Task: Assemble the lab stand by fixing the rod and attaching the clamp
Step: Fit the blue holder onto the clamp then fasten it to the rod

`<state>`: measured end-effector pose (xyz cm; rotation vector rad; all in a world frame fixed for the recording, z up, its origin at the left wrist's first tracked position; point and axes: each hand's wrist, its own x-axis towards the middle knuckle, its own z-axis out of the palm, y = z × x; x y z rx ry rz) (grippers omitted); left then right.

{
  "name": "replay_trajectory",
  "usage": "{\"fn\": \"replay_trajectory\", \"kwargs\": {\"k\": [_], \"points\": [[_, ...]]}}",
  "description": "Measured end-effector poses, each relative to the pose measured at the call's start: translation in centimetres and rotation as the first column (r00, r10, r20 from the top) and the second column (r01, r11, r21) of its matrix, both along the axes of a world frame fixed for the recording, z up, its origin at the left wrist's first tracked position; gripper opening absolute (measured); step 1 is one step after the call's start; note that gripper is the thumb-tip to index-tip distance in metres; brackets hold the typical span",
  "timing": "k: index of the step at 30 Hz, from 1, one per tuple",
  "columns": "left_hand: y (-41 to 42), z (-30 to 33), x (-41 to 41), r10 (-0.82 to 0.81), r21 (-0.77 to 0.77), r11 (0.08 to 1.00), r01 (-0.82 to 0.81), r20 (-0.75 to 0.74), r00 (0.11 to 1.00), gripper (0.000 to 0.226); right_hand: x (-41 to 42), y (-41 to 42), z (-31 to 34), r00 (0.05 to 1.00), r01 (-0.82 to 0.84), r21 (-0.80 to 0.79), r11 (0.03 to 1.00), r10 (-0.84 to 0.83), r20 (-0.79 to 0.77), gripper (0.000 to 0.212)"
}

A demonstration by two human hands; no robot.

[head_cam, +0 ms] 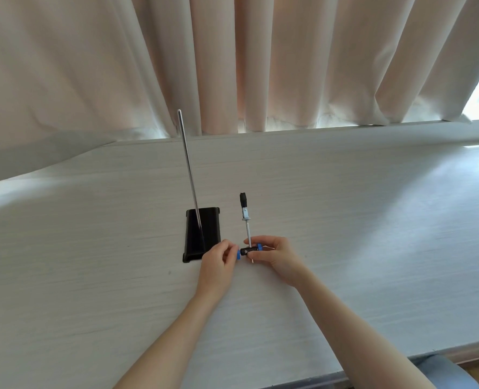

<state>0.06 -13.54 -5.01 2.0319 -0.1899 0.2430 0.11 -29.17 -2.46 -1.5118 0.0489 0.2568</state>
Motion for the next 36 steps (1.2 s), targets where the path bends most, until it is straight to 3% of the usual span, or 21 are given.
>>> {"fn": "replay_trajectory", "kwargs": {"k": [3,7,14,21,28,31,36], "points": [[-0.13,0.19,-0.06,0.015,-0.056,0.998,-0.015,-0.009,1.0,0.005,0.01,0.01,0.0,1.0,0.018,0.014,1.0,-0.018,0.001,0.03],[-0.23,0.44,-0.33,-0.003,-0.038,0.999,0.006,0.075,0.997,0.021,0.08,-0.04,-0.11,0.999,0.05,0.039,0.998,-0.05,-0.005,0.028],[-0.09,-0.04,-0.03,-0.033,0.021,0.999,0.032,0.055,0.998,0.012,0.06,-0.09,-0.17,0.999,0.048,0.033,0.998,-0.048,-0.009,0.029],[0.0,-0.13,-0.21,-0.032,-0.142,0.99,0.027,-0.036,0.999,0.021,0.12,-0.04,-0.27,0.999,0.037,-0.008,0.999,-0.037,0.006,0.029],[-0.18,-0.23,0.0,-0.02,0.009,1.0,0.019,0.091,0.996,0.02,0.0,-0.06,-0.12,0.999,0.042,0.021,0.999,-0.042,0.006,0.028],[-0.18,-0.34,0.06,-0.022,0.003,1.0,0.022,0.056,0.998,0.013,-0.07,-0.06,-0.05,0.999,0.049,0.013,0.999,-0.049,-0.002,0.028],[-0.1,-0.2,-0.41,-0.048,-0.1,0.994,0.044,-0.029,0.998,0.023,-0.08,-0.06,-0.07,0.999,0.049,-0.001,0.999,-0.049,0.0,0.028]]}}
